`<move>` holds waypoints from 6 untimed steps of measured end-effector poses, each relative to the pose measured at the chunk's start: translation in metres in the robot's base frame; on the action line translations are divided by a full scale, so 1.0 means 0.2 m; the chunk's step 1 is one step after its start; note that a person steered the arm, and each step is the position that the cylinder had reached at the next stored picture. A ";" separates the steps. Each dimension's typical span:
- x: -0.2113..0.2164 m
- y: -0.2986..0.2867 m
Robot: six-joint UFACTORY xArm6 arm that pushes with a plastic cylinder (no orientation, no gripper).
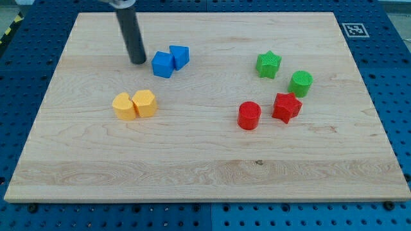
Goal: Move blue triangle away from blue cube
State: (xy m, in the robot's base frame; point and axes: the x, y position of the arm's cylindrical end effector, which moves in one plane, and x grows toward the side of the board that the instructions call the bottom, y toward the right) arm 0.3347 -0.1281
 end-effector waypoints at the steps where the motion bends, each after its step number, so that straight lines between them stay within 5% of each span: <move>1: 0.00 0.04; 3: 0.00 0.30; 6: 0.06 0.31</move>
